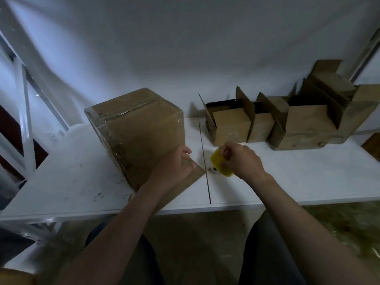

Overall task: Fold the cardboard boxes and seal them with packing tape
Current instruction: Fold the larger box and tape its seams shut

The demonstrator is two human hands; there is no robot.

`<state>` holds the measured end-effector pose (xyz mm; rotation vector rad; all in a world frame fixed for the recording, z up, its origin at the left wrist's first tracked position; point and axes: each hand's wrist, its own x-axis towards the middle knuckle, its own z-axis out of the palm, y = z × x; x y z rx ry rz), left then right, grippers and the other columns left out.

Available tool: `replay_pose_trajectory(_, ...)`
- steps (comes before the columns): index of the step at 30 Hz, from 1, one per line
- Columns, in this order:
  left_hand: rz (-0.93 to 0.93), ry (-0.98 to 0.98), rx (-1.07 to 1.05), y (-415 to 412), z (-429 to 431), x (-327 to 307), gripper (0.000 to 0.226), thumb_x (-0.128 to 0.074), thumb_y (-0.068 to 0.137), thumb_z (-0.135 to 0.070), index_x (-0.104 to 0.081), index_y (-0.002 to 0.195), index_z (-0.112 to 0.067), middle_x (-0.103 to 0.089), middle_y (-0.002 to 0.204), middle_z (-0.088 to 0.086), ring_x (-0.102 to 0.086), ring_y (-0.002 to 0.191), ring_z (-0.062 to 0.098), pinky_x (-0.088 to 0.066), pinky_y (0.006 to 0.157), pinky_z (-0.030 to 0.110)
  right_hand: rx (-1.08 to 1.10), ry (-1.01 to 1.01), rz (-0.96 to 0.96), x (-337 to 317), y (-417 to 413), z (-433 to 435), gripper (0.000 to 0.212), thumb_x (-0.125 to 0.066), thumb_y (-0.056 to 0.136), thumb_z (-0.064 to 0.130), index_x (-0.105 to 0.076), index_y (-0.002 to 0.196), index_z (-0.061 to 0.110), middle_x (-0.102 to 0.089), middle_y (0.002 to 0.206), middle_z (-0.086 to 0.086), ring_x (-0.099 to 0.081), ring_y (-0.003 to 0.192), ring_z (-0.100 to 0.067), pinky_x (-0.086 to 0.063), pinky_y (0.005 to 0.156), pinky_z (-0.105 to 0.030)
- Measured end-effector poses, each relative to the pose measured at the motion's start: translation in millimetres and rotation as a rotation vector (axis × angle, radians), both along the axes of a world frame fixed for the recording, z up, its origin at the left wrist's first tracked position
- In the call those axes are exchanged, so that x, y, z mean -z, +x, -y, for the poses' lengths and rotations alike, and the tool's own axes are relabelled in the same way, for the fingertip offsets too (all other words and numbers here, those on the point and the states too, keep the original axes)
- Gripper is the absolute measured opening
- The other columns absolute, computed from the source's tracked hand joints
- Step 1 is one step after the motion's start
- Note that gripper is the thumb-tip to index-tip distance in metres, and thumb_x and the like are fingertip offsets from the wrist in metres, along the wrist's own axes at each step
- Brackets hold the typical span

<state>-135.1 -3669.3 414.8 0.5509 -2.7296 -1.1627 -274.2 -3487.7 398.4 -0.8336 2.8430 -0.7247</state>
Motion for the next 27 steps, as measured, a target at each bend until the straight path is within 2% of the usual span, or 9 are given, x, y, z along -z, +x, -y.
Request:
replay_pose_trajectory(2,0.032,-0.123,0.034,-12.8,-6.5,2.6,0.037,-0.064,0.096,-0.029,-0.051,0.131,-0.03,-0.061,0.126,-0.011,-0.057,0.107,0.007,-0.048,0.076,0.023,0.022,0.224,-0.128,15.2,-15.1,-18.2,0.025,-0.064,0.091,0.026,-0.06,0.115,0.033,-0.067,0.11,-0.002,-0.063,0.097,-0.028,-0.047,0.072,-0.034)
replay_pose_trajectory(4,0.063,-0.198,0.052,-23.2,-13.2,4.1,0.039,-0.062,0.097,-0.027,-0.05,0.133,-0.028,-0.059,0.133,-0.005,-0.058,0.108,0.01,-0.052,0.082,0.027,0.051,0.323,-0.147,29.3,-24.6,-33.0,0.028,-0.061,0.093,0.021,-0.06,0.119,0.031,-0.067,0.112,-0.004,-0.063,0.099,-0.029,-0.04,0.07,-0.031)
replay_pose_trajectory(7,0.111,-0.28,0.09,-35.0,-18.7,7.0,0.042,-0.065,0.096,-0.024,-0.049,0.135,-0.023,-0.06,0.13,-0.003,-0.057,0.098,0.009,-0.046,0.071,0.016,0.08,0.362,-0.112,45.8,-31.8,-47.0,0.03,-0.062,0.091,0.018,-0.061,0.119,0.03,-0.067,0.113,-0.003,-0.063,0.101,-0.027,-0.039,0.07,-0.03)
replay_pose_trajectory(10,0.151,-0.329,0.111,-41.4,-20.5,9.4,0.043,-0.064,0.097,-0.022,-0.049,0.137,-0.022,-0.061,0.128,-0.001,-0.058,0.098,0.01,-0.04,0.066,0.01,0.094,0.317,-0.046,53.2,-33.6,-50.8,0.025,-0.066,0.091,0.022,-0.066,0.114,0.031,-0.066,0.115,-0.002,-0.063,0.102,-0.025,-0.04,0.073,-0.029)
replay_pose_trajectory(15,0.146,-0.419,0.116,-31.7,-16.2,-2.2,0.036,-0.058,0.101,-0.028,-0.05,0.136,-0.029,-0.059,0.134,-0.006,-0.057,0.103,0.009,-0.053,0.084,0.025,0.091,0.195,0.021,38.5,-31.9,-39.4,0.033,-0.07,0.09,0.049,-0.067,0.119,0.034,-0.068,0.119,0.002,-0.063,0.108,-0.023,-0.047,0.084,-0.032)
replay_pose_trajectory(17,0.103,-0.469,0.105,-22.4,-6.1,-15.1,0.033,-0.057,0.1,-0.033,-0.052,0.133,-0.034,-0.061,0.129,-0.01,-0.057,0.101,0.008,-0.051,0.08,0.024,0.066,0.099,0.003,20.1,-27.3,-28.0,0.035,-0.067,0.09,0.054,-0.068,0.119,0.034,-0.069,0.118,0.006,-0.064,0.107,-0.02,-0.052,0.088,-0.035)
replay_pose_trajectory(20,0.003,-0.532,0.072,-6.2,15.2,-42.2,0.028,-0.057,0.1,-0.037,-0.057,0.127,-0.032,-0.062,0.121,-0.01,-0.053,0.099,0.007,-0.051,0.084,0.029,-0.017,-0.02,-0.021,-13.7,-15.8,-2.4,0.034,-0.064,0.094,0.05,-0.068,0.122,0.032,-0.069,0.121,0.007,-0.063,0.111,-0.021,-0.051,0.093,-0.041)
replay_pose_trajectory(24,-0.178,-0.594,-0.029,14.1,61.0,-73.1,0.026,-0.063,0.098,-0.028,-0.065,0.121,-0.018,-0.067,0.121,0.004,-0.06,0.105,0.021,-0.047,0.093,0.034,-0.205,-0.165,-0.095,-52.9,8.9,51.1,0.032,-0.062,0.098,0.044,-0.067,0.127,0.031,-0.065,0.131,0.006,-0.06,0.121,-0.018,-0.046,0.095,-0.032)
replay_pose_trajectory(27,-0.184,-0.623,-0.097,23.5,117.0,-79.0,0.026,-0.058,0.097,-0.028,-0.069,0.117,-0.015,-0.069,0.122,0.007,-0.064,0.11,0.027,-0.052,0.097,0.041,-0.341,-0.26,-0.045,-68.3,31.0,98.8,0.036,-0.061,0.098,0.042,-0.062,0.133,0.033,-0.059,0.14,0.004,-0.057,0.126,-0.019,-0.05,0.103,-0.041)
